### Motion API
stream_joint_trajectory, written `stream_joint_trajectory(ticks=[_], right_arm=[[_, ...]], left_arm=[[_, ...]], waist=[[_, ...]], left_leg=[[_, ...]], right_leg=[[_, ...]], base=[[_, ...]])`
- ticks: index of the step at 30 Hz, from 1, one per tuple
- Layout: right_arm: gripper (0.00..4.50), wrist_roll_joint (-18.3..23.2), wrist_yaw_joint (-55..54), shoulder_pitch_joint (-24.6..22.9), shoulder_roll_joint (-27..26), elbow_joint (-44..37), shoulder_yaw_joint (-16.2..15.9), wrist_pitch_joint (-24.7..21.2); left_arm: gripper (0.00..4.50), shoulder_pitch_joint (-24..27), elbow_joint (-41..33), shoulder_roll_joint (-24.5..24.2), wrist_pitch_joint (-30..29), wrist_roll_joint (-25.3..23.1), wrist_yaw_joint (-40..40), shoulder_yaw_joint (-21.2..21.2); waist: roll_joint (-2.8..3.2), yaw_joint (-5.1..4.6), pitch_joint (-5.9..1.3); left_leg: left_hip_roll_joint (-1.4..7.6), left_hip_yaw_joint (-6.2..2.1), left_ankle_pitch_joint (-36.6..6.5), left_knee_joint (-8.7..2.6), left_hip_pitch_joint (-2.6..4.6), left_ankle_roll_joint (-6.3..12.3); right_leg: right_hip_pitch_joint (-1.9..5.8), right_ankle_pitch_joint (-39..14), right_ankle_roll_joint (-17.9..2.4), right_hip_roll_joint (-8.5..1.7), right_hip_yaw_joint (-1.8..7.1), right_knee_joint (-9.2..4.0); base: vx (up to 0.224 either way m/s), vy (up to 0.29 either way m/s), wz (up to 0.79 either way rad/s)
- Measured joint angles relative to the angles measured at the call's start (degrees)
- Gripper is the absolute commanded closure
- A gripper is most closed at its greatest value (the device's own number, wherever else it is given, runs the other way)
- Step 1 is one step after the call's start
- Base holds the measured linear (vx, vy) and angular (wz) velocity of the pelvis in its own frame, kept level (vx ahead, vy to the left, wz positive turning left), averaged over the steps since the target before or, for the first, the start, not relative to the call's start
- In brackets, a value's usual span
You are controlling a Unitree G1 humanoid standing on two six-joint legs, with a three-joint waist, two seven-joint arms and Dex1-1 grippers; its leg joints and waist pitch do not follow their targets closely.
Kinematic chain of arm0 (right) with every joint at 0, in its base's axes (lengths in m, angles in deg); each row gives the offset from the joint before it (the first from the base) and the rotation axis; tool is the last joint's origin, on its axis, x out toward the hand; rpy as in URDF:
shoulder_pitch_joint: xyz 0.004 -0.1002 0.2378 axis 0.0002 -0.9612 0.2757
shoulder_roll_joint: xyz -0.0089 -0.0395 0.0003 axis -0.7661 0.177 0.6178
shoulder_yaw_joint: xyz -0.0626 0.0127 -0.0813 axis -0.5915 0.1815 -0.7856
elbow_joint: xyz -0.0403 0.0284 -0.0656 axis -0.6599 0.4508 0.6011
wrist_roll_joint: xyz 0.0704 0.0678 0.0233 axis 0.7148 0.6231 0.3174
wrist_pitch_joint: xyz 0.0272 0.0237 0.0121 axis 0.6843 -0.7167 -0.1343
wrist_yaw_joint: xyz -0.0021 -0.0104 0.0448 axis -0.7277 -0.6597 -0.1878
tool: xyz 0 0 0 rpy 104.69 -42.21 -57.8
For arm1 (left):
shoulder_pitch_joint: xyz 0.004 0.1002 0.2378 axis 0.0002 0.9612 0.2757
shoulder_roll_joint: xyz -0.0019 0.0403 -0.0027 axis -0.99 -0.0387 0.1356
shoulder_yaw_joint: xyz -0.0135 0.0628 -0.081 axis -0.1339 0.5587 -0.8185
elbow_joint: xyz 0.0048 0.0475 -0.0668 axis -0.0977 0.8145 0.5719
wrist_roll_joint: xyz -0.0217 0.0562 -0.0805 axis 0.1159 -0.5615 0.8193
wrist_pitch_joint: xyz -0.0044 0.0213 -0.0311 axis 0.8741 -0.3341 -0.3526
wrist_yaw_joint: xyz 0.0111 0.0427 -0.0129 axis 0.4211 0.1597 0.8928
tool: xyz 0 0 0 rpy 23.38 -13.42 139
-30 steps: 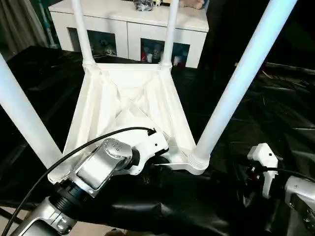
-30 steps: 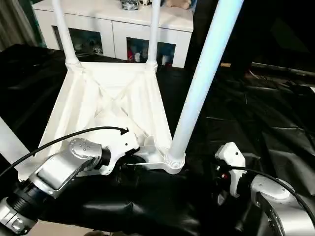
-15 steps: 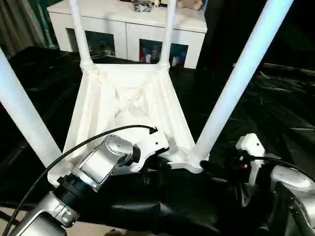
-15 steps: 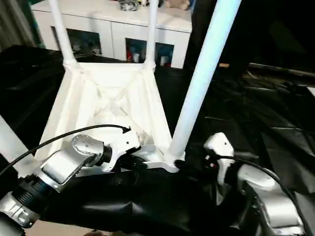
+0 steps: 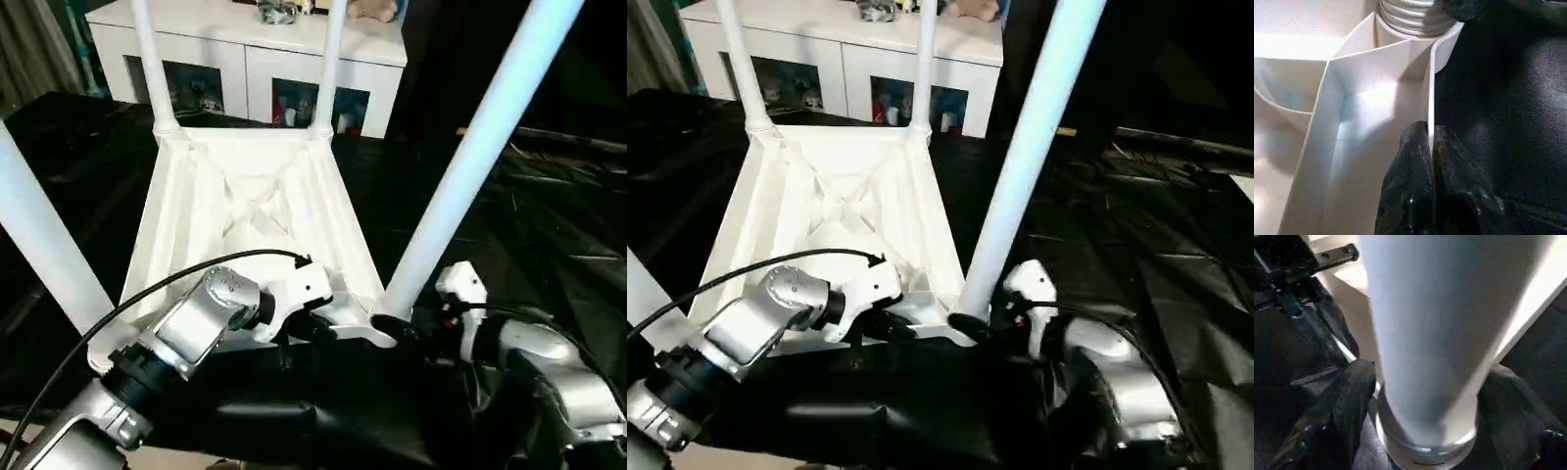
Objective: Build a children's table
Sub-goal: Rotate leg to tighten
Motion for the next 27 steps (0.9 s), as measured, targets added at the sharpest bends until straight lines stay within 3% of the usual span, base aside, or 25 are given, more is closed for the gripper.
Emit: stream_joint_trajectory(ticks=[7,20,23,27], right_arm=[[1.96,-0.4,1.2,2.0,-0.1,3.2,-0.2,1.5],[2.03,-1.0,2.1,3.8,-1.2,6.9,-1.1,4.9],[1.33,-0.6,2.3,4.1,-1.5,7.3,-1.0,4.9],[1.07,-0.6,2.2,4.0,-1.7,7.4,-1.0,4.9]], left_arm=[[4.50,-0.5,1.1,-0.1,0.7,-0.1,-0.1,-0.2],[4.50,-0.7,2.3,-0.9,1.8,-0.4,-1.2,-1.0],[4.50,-0.8,2.6,-0.9,1.9,-0.4,-1.4,-1.1],[4.50,-0.9,2.7,-1.0,2.1,-0.5,-1.7,-1.3]], waist=[[-0.22,-0.32,0.12],[-0.37,-1.20,0.22],[-0.38,-1.24,0.23],[-0.36,-1.25,0.25]], left_leg=[[0.00,-0.17,0.0,-0.03,-0.03,0.00],[0.02,-0.57,0.0,-0.14,-0.05,0.00],[0.02,-0.60,0.0,-0.20,-0.06,0.00],[0.00,-0.60,0.0,-0.74,-0.08,0.00]], right_leg=[[0.00,0.0,0.0,-0.06,-0.25,-0.14],[0.01,0.0,0.0,-0.20,-0.85,-0.29],[0.00,0.0,0.0,-0.20,-0.90,-0.42],[0.00,0.0,0.0,-0.19,-1.03,-1.11]], base=[[0.000,0.000,0.00],[0.000,0.000,0.00],[0.000,0.000,0.00],[0.000,0.000,0.00]])
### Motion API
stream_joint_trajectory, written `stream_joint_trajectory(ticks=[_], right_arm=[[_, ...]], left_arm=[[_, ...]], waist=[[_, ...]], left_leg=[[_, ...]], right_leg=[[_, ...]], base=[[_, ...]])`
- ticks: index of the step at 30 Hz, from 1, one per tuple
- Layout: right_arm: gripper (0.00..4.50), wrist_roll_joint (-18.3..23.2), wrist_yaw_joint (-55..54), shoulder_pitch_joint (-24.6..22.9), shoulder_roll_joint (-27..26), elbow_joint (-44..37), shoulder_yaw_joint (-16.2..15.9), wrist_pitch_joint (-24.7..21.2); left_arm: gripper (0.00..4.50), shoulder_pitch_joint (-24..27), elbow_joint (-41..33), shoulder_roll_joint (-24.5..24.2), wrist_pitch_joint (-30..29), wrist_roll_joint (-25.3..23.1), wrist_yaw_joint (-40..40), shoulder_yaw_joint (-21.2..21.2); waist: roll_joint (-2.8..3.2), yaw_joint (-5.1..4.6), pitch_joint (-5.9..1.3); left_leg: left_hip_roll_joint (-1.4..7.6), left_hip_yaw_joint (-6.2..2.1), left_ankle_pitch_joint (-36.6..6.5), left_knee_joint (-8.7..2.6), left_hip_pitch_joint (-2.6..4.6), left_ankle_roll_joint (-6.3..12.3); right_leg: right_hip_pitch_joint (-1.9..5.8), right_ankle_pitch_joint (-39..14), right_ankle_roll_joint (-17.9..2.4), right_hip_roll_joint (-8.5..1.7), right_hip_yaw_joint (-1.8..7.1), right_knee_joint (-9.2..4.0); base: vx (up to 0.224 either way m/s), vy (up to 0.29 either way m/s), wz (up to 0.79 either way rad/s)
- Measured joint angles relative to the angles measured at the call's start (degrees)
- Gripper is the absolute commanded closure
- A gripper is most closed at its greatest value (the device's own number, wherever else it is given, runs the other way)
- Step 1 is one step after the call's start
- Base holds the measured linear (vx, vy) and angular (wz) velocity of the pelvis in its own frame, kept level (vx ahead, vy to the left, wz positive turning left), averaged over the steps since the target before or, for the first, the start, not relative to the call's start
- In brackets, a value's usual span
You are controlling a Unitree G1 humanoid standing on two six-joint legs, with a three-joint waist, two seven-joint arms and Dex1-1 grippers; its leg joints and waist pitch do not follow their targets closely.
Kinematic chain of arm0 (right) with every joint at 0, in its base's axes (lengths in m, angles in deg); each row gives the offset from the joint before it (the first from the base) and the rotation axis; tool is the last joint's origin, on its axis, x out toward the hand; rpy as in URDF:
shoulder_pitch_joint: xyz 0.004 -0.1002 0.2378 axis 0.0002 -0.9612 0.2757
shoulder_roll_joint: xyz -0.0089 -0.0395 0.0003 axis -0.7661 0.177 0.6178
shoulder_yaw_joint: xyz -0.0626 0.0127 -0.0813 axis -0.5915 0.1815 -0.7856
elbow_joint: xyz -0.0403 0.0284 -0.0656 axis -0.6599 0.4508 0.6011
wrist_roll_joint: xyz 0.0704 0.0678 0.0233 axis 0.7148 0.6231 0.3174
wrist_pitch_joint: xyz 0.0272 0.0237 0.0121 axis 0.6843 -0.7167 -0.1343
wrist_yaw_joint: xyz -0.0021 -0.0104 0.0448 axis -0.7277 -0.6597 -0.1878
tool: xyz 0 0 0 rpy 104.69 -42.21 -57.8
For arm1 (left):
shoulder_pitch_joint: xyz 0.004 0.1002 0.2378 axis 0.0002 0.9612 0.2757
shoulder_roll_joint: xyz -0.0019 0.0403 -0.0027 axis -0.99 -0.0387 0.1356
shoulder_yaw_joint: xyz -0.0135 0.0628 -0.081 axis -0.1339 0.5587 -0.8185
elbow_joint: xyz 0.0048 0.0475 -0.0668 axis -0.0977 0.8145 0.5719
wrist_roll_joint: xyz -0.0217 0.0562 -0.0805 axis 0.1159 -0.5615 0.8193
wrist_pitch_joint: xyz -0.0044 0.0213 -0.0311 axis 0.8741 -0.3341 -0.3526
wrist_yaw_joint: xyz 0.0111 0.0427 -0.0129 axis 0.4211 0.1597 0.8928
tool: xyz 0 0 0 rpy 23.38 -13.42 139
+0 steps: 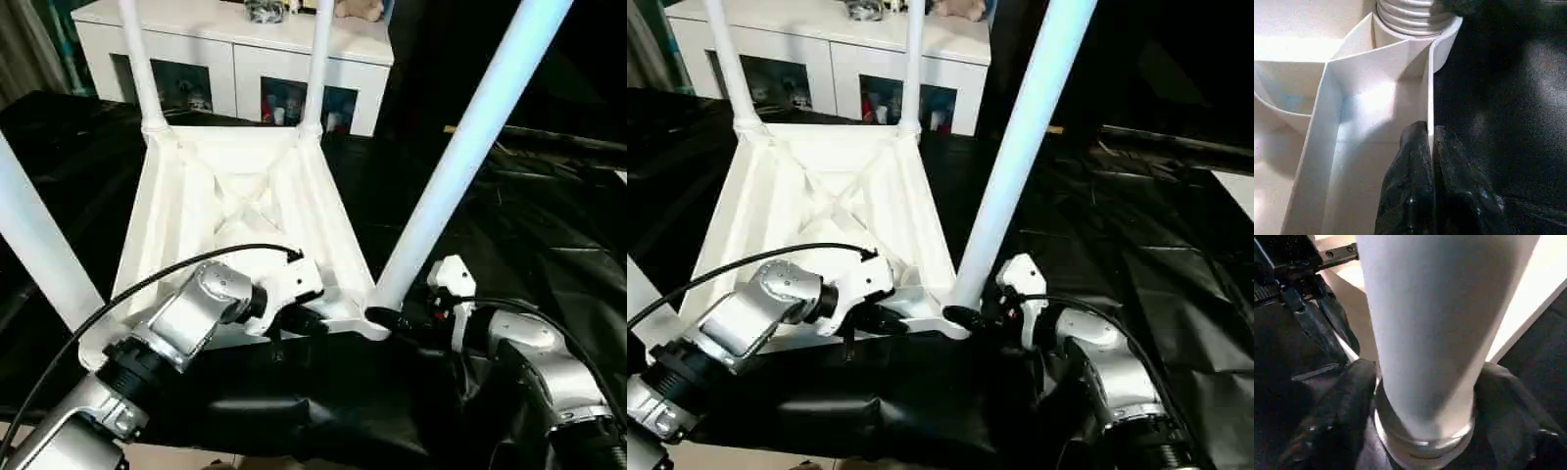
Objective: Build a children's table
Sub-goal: Rotate leg to tighten
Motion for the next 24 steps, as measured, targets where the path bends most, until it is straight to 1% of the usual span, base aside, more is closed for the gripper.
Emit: stream_joint_trajectory(ticks=[1,7,11,16,19,21,24], right_arm=[[0.94,0.0,0.0,0.0,-0.1,0.0,0.0,0.0],[0.94,1.0,1.2,-0.1,-0.1,-0.7,0.1,-0.3],[0.94,0.8,1.1,-0.1,-0.2,-0.7,0.1,-0.1],[0.94,-1.4,-1.1,-0.1,-0.3,1.0,0.0,1.6],[0.94,-2.4,-2.3,0.3,-1.2,1.6,-0.1,3.3],[0.94,-2.5,-2.6,0.6,-1.6,1.6,-0.1,3.4],[0.94,-2.3,-2.7,0.9,-2.2,1.6,-0.1,3.4]], left_arm=[[4.50,0.0,0.1,-0.1,0.1,0.0,-0.2,-0.1],[4.50,-0.1,0.4,-0.3,0.3,0.0,-0.7,-0.4],[4.50,-0.1,0.4,-0.4,0.4,0.0,-0.8,-0.4],[4.50,-0.4,0.4,-0.4,1.1,-0.3,-0.8,-0.6],[4.50,-0.8,0.1,-0.6,1.1,-0.3,-0.9,-1.0],[4.50,-1.0,0.0,-0.9,1.0,-0.3,-1.0,-1.0],[4.50,-1.2,-0.7,-1.6,0.3,-0.3,-1.4,-1.1]], waist=[[-0.01,-0.02,0.02],[0.02,-0.01,0.22],[0.05,0.00,0.42],[0.19,0.00,1.05],[0.27,-0.06,1.36],[0.22,-0.07,1.54],[0.06,-0.09,2.06]], left_leg=[[0.00,0.00,0.0,-0.07,-0.02,0.00],[-0.01,0.01,0.0,-0.10,0.02,0.00],[-0.01,0.01,0.0,-0.17,0.03,0.00],[-0.04,0.02,0.0,-0.40,0.02,0.00],[-0.05,0.03,0.0,-0.85,0.00,0.00],[-0.07,0.03,0.0,-1.09,-0.04,0.00],[-0.07,0.03,0.0,-1.09,-0.02,0.00]], right_leg=[[-0.03,0.0,0.0,0.00,-0.03,-0.13],[-0.07,0.0,0.0,0.01,-0.01,-0.13],[-0.08,0.0,0.0,0.01,-0.01,-0.14],[-0.12,0.0,0.0,0.01,-0.02,-0.31],[-0.15,0.0,0.0,0.03,-0.13,-0.83],[-0.21,0.0,0.0,0.03,-0.18,-1.06],[-0.24,0.0,0.0,0.03,-0.18,-1.07]], base=[[0.000,0.000,0.00],[0.000,0.000,0.00],[0.000,0.000,0.00],[0.000,0.000,0.00],[0.000,0.000,0.00],[0.000,0.000,0.00],[0.000,0.000,0.00]])
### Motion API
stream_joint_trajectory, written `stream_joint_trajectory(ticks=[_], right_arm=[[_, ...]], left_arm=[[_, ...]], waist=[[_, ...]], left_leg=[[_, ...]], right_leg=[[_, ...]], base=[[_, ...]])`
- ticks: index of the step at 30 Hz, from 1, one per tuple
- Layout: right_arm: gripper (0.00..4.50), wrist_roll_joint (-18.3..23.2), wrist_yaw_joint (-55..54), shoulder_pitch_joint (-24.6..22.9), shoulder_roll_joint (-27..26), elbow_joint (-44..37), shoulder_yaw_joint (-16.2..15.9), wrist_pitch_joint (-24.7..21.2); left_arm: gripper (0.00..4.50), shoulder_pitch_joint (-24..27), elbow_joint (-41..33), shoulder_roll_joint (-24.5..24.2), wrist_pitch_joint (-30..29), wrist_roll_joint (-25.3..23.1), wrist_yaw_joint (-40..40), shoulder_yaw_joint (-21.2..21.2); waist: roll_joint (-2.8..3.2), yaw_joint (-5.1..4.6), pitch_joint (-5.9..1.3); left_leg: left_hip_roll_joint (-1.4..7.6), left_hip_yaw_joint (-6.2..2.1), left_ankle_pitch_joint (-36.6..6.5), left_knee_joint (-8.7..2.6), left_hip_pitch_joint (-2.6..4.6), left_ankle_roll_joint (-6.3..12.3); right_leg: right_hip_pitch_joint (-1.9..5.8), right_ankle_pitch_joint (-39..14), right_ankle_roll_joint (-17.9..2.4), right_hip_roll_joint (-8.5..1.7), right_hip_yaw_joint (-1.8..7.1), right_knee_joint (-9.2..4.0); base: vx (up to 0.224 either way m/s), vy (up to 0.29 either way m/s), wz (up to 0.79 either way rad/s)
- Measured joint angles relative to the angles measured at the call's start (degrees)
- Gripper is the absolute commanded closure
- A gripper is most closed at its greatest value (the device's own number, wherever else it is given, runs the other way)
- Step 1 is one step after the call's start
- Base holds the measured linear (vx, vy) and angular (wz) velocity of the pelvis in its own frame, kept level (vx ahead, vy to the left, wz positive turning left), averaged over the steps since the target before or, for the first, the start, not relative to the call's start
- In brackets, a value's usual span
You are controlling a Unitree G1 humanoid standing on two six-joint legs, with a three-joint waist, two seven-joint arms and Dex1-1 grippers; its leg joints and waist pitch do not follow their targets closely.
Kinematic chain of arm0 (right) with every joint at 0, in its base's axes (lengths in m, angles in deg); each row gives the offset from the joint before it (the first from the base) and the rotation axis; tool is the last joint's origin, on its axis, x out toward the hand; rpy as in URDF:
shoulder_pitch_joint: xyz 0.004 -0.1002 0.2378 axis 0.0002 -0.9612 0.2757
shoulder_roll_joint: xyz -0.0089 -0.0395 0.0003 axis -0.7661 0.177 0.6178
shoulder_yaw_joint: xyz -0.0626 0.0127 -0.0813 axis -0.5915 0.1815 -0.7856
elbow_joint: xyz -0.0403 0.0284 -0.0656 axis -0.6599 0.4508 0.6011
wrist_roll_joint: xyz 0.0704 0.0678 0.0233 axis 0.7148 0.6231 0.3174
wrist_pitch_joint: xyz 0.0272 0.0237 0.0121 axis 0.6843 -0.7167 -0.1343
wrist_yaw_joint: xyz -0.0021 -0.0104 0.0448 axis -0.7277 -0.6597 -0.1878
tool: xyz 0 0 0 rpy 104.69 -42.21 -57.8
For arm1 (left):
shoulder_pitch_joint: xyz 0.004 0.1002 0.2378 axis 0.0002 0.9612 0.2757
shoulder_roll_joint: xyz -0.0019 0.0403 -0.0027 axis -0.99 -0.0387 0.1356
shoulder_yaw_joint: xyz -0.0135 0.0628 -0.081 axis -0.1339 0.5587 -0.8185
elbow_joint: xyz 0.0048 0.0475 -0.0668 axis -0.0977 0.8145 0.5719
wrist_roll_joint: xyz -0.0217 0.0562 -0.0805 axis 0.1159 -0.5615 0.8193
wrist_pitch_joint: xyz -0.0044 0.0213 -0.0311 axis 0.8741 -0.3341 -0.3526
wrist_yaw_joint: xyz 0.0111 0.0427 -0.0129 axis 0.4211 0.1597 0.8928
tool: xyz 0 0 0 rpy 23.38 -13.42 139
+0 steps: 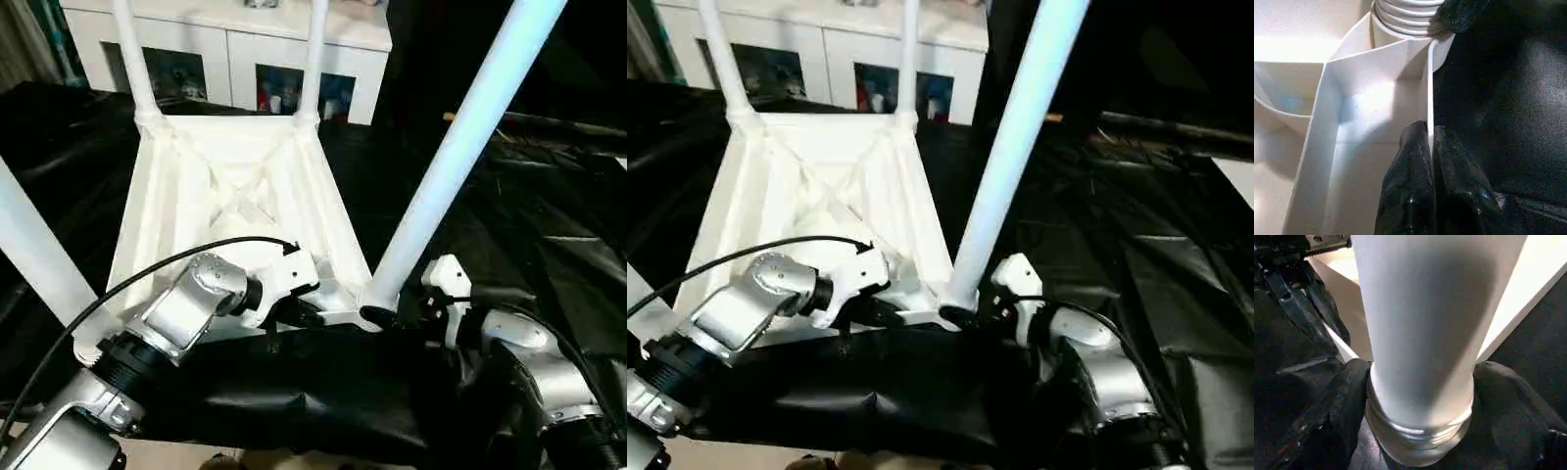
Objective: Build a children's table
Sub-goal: Rotate leg to tighten
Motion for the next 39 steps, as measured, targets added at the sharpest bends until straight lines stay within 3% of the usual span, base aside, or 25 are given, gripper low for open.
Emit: stream_joint_trajectory(ticks=[4,11,17,18,20,25,39], right_arm=[[0.94,0.4,0.1,0.1,-0.4,0.0,0.0,0.0],[0.94,0.4,0.2,0.1,-0.8,0.0,0.0,0.1],[0.94,0.9,0.1,0.1,-2.0,0.0,0.1,1.5],[1.20,0.9,0.1,0.1,-2.0,0.0,0.1,1.5],[1.20,0.9,0.1,0.1,-2.0,0.0,0.1,1.6],[1.68,0.9,0.0,0.1,-2.4,0.0,0.3,1.7],[1.78,1.1,-4.9,-0.1,-6.2,1.7,2.0,4.4]], left_arm=[[4.50,0.0,-1.1,-0.6,-0.1,0.0,-0.5,-0.5],[4.50,0.0,-2.2,-0.8,-0.5,0.0,-0.7,-0.4],[4.50,0.0,-2.5,-0.9,-0.5,0.0,-1.0,-0.4],[4.50,0.0,-2.5,-0.9,-0.5,0.0,-1.1,-0.4],[4.50,0.0,-2.5,-1.0,-0.5,-0.1,-1.1,-0.5],[4.50,0.0,-2.5,-1.2,-0.1,-0.1,-1.1,-0.6],[4.50,-0.1,-2.1,-0.9,0.6,-0.4,0.2,-1.9]], waist=[[0.01,0.02,0.87],[-0.02,0.04,1.24],[-0.01,0.10,1.29],[-0.01,0.13,1.29],[-0.01,0.14,1.28],[-0.01,0.15,1.28],[0.01,0.15,1.23]], left_leg=[[-0.01,0.00,0.0,-0.03,-0.04,0.00],[-0.04,0.07,0.0,-0.07,-0.05,0.00],[-0.04,0.09,0.0,-0.17,-0.05,0.00],[-0.04,0.11,0.0,-0.17,-0.06,0.00],[-0.04,0.15,0.0,-0.16,-0.05,0.00],[-0.04,0.16,0.0,-0.11,-0.03,0.00],[-0.01,0.18,0.0,-0.12,0.04,-0.02]], right_leg=[[-0.01,0.0,0.0,0.00,0.00,-0.21],[-0.02,0.0,0.0,0.00,0.10,-0.28],[-0.01,0.0,0.0,0.00,0.12,-0.23],[-0.01,0.0,0.0,0.00,0.13,-0.22],[-0.01,0.0,-0.1,0.00,0.17,-0.17],[-0.01,0.1,-0.2,0.00,0.22,0.04],[0.00,0.7,-1.0,0.05,0.22,0.31]], base=[[0.000,0.000,0.00],[0.000,0.000,0.00],[0.000,0.000,0.00],[0.000,0.000,0.00],[0.000,0.000,0.00],[0.000,0.000,0.00],[0.000,0.000,0.00]])
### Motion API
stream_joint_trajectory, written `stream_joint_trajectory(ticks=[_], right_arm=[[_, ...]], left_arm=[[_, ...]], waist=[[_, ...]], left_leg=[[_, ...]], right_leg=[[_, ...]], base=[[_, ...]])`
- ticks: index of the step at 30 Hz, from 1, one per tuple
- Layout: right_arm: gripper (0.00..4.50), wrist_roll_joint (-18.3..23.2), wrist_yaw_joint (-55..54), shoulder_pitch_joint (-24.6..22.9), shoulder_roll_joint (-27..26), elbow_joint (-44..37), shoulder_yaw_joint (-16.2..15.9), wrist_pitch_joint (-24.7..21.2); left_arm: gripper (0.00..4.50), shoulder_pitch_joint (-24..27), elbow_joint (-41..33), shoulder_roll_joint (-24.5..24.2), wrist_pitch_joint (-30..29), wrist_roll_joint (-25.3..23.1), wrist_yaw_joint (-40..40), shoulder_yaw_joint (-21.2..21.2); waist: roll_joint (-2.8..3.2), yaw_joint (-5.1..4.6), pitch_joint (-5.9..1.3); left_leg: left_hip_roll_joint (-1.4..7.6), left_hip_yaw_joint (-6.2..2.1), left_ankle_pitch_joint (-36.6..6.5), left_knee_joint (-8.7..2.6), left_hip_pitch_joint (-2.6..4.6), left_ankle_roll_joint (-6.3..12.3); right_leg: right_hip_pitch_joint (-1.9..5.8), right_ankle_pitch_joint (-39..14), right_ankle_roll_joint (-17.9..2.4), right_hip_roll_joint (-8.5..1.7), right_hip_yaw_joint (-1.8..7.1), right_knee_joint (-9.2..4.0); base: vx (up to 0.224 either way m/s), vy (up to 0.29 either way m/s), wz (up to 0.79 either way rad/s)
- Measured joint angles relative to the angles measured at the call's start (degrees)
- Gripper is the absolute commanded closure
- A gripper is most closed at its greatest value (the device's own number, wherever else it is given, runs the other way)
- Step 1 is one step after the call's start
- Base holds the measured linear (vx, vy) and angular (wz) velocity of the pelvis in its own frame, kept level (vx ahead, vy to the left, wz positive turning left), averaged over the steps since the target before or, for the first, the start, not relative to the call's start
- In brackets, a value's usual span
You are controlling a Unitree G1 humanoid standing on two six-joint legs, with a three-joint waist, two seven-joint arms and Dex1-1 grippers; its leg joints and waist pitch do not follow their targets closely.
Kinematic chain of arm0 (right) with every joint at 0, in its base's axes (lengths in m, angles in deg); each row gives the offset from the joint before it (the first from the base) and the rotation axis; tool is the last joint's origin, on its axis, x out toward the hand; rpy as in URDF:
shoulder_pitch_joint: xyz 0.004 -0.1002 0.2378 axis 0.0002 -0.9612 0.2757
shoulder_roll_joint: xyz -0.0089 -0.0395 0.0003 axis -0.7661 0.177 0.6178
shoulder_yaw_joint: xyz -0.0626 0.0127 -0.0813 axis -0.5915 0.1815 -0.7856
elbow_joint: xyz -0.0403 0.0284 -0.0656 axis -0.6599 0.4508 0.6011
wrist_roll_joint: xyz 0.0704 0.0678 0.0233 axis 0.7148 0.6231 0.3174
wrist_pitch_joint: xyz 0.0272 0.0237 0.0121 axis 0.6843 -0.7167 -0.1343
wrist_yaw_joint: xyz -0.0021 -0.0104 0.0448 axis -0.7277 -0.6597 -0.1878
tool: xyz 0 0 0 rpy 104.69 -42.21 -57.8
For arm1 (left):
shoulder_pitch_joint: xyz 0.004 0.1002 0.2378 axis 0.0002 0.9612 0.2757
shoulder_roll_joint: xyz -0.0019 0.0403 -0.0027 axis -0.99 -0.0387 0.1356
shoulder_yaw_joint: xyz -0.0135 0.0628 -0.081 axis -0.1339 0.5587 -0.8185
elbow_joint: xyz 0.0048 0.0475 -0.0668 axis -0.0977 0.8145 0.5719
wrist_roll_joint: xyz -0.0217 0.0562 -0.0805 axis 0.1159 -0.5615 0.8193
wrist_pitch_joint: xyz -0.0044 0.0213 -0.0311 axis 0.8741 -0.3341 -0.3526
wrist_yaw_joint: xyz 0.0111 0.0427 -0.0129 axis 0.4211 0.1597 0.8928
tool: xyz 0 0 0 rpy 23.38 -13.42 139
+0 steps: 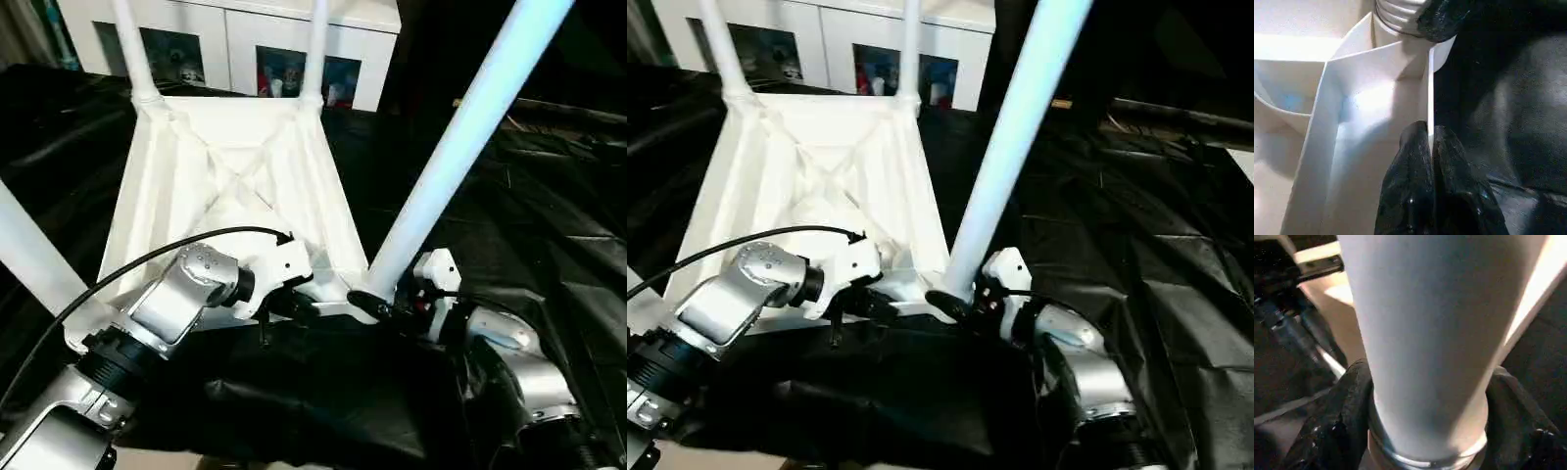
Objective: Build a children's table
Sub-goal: Rotate leg to tighten
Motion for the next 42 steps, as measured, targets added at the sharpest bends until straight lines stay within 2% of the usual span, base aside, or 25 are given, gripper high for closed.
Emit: stream_joint_trajectory(ticks=[9,14,16,19,20,21,22,24,27,33,37,39,42], right_arm=[[1.78,-2.0,-14.3,0.7,-7.2,3.7,2.9,3.3],[1.78,-8.3,-31.1,4.0,-12.4,8.2,3.1,5.1],[1.78,-9.6,-33.7,5.1,-12.8,9.9,3.0,5.6],[1.78,-9.3,-33.8,6.0,-13.5,11.3,3.8,5.6],[1.78,-9.0,-33.5,6.0,-13.6,11.3,4.1,5.7],[1.23,-8.5,-32.7,5.9,-13.7,11.3,4.5,5.8],[1.10,-7.4,-31.4,5.7,-13.7,11.1,5.1,5.8],[1.10,-6.2,-29.5,4.8,-13.7,10.6,5.5,6.1],[0.63,-4.7,-26.5,3.7,-13.0,9.3,5.5,5.9],[0.59,-2.7,-15.3,2.3,-6.9,7.2,3.7,4.2],[0.59,-0.3,-3.8,1.3,-0.7,4.9,2.6,2.5],[0.59,0.1,-1.1,1.3,-0.4,4.0,2.2,1.9],[0.59,1.2,5.3,1.1,2.9,2.0,-0.1,0.9]], left_arm=[[4.50,-0.7,2.9,5.7,0.2,-2.4,7.1,-1.3],[4.50,-2.4,7.7,12.3,-1.3,-4.8,15.8,-1.9],[4.50,-3.1,9.5,13.8,-1.2,-5.6,17.5,-1.9],[4.50,-3.5,10.9,14.6,-0.7,-6.2,18.2,-1.9],[4.50,-3.5,11.0,14.6,-0.6,-6.2,18.2,-1.9],[4.50,-3.5,11.0,14.6,-0.6,-6.2,18.2,-1.9],[4.50,-3.5,10.8,14.6,-0.5,-6.1,18.0,-1.8],[4.50,-3.4,10.7,14.4,-0.5,-6.1,17.7,-1.8],[4.50,-3.4,10.1,13.7,-0.1,-5.9,16.8,-2.0],[4.50,-2.5,8.6,10.2,2.1,-4.9,11.9,-2.5],[4.50,-0.5,6.1,5.1,6.3,-2.7,3.8,-2.6],[4.50,-0.2,5.4,3.7,7.2,-2.1,0.8,-2.5],[4.50,0.6,3.6,1.0,7.9,-1.0,-3.9,-2.4]], waist=[[0.53,-0.11,-0.40],[0.75,-0.16,-0.68],[0.82,-0.12,-0.78],[0.91,-0.15,-0.87],[0.88,-0.16,-0.88],[0.87,-0.15,-0.89],[0.86,-0.14,-0.89],[0.86,-0.15,-0.90],[0.86,-0.19,-0.90],[0.84,-0.28,-0.87],[0.85,0.02,-0.87],[0.85,0.08,-0.87],[0.87,0.50,-0.87]], left_leg=[[0.00,0.11,0.0,-0.04,0.07,-0.01],[-0.05,0.13,0.0,-0.04,0.48,-0.01],[-0.08,0.12,0.0,-0.06,0.54,-0.01],[-0.20,0.12,0.0,-0.06,0.51,0.00],[-0.22,0.12,0.0,-0.05,0.51,0.00],[-0.25,0.12,0.0,-0.05,0.50,0.01],[-0.29,0.12,0.0,-0.05,0.47,0.01],[-0.33,0.12,0.0,-0.06,0.45,0.01],[-0.33,0.10,0.0,-0.11,0.43,0.01],[-0.32,0.09,0.0,-0.48,0.36,0.01],[-0.23,0.10,0.0,-0.70,0.30,0.02],[-0.11,0.14,0.0,-0.70,0.14,0.02],[0.06,0.37,0.2,-0.47,-0.15,0.30]], right_leg=[[0.11,0.0,0.1,0.00,0.11,0.09],[0.26,-0.1,0.2,0.00,0.18,-0.03],[0.38,-0.2,0.3,-0.01,0.20,-0.16],[0.39,-0.3,0.6,-0.11,0.26,-0.25],[0.39,-0.3,0.6,-0.12,0.27,-0.25],[0.39,-0.3,0.6,-0.14,0.29,-0.26],[0.38,-0.4,0.6,-0.18,0.29,-0.27],[0.37,-0.4,0.6,-0.22,0.30,-0.26],[0.34,-0.3,0.6,-0.22,0.29,-0.24],[0.06,-0.3,0.6,-0.19,0.23,-0.14],[0.00,-0.3,0.5,-0.06,0.22,-0.06],[-0.09,-0.2,0.3,0.03,0.21,0.00],[-0.22,-0.4,0.2,0.03,0.19,0.08]], base=[[0.000,0.000,0.00],[0.000,0.000,0.00],[0.000,0.000,0.00],[0.000,0.000,0.00],[0.000,0.000,0.00],[0.000,0.000,0.00],[0.000,0.000,0.00],[0.000,0.000,0.00],[0.000,0.000,0.00],[0.000,0.000,0.00],[0.000,0.000,0.00],[0.000,0.000,0.00],[0.035,0.005,0.02]])
